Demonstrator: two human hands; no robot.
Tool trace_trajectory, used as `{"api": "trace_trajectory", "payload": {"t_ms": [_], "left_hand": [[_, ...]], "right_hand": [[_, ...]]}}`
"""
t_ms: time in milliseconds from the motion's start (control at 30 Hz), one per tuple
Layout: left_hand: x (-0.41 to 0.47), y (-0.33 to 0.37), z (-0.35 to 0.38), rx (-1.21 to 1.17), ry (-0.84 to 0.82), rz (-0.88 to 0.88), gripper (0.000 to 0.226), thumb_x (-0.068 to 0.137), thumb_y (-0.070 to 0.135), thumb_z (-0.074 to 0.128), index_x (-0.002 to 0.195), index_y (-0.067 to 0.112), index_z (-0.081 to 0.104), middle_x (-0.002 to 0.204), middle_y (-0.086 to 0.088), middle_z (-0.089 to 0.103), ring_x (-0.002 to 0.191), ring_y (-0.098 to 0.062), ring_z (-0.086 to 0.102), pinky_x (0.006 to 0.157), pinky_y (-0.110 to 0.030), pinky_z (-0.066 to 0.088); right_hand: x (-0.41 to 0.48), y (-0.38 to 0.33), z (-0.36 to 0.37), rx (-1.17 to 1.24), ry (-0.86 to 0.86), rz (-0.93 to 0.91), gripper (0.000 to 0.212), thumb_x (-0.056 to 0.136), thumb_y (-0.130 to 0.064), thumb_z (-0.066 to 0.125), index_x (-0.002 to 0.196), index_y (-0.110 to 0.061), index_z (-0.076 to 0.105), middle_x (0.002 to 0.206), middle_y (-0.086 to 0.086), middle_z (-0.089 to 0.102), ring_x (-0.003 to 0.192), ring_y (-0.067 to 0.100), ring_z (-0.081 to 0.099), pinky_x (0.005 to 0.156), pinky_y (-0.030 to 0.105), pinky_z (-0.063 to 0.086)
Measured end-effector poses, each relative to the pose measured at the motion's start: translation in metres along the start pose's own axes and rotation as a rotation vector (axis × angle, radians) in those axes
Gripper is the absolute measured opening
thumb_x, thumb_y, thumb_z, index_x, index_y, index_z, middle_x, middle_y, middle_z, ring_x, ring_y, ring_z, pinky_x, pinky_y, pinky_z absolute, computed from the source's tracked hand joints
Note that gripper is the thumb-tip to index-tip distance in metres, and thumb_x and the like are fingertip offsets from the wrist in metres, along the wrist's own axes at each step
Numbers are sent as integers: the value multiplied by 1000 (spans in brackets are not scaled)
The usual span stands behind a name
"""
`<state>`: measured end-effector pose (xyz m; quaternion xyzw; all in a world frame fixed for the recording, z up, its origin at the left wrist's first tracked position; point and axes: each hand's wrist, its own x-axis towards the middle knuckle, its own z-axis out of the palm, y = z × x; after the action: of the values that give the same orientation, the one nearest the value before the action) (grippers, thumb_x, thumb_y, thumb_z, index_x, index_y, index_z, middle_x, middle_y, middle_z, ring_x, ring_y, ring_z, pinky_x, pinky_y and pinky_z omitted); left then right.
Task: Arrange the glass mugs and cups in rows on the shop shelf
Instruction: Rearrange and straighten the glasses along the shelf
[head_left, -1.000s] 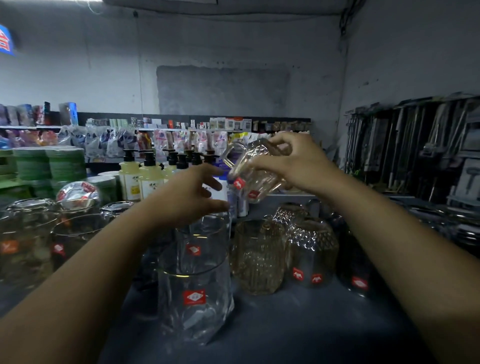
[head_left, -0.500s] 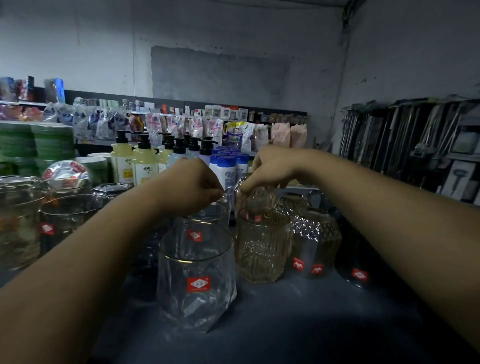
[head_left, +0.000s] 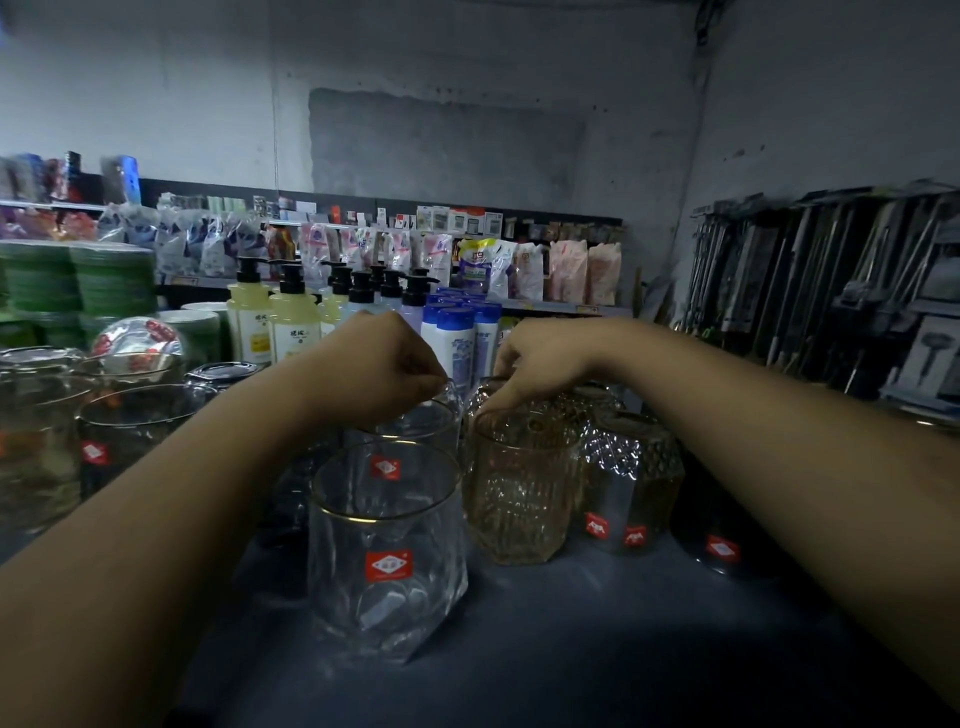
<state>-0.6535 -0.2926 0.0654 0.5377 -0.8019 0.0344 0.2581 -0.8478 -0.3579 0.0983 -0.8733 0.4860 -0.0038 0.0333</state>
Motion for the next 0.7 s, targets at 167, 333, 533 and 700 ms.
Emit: {"api": "trace_trajectory", "payload": {"t_ms": [167,333,533,700], "left_hand": [[0,1,-1,35,-11,1,22,98,25,62,111,17,78,105,4,77,68,10,58,54,-2,39],[0,1,-2,55,-12,-1,21,98,27,63,111,20,78,106,4,77,75,2,65,61,-3,34],[-2,6,-3,58,-37,-14,23,98,28,61,113,19,76,107,7,76,72,10,59,58,-3,37],[-1,31,-12,-200,-65,38,29,93,44,62,115,27,72,112,13,71,98,2,66,89,-29,55]], "right_hand": [[-9,5,3,38,37,-57,49,85,-54,74,115,-15,73,114,1,69,102,16,63,88,34,51],[-10,5,2,19,43,-63,46,84,-54,74,111,-16,75,110,-1,71,99,15,64,87,33,52],[-23,6,-3,23,69,-86,54,87,-59,67,123,-19,70,121,-3,68,109,15,63,97,36,52],[-53,33,-16,13,121,-80,52,92,-45,68,135,-17,60,129,-2,64,115,15,61,104,37,49]]}}
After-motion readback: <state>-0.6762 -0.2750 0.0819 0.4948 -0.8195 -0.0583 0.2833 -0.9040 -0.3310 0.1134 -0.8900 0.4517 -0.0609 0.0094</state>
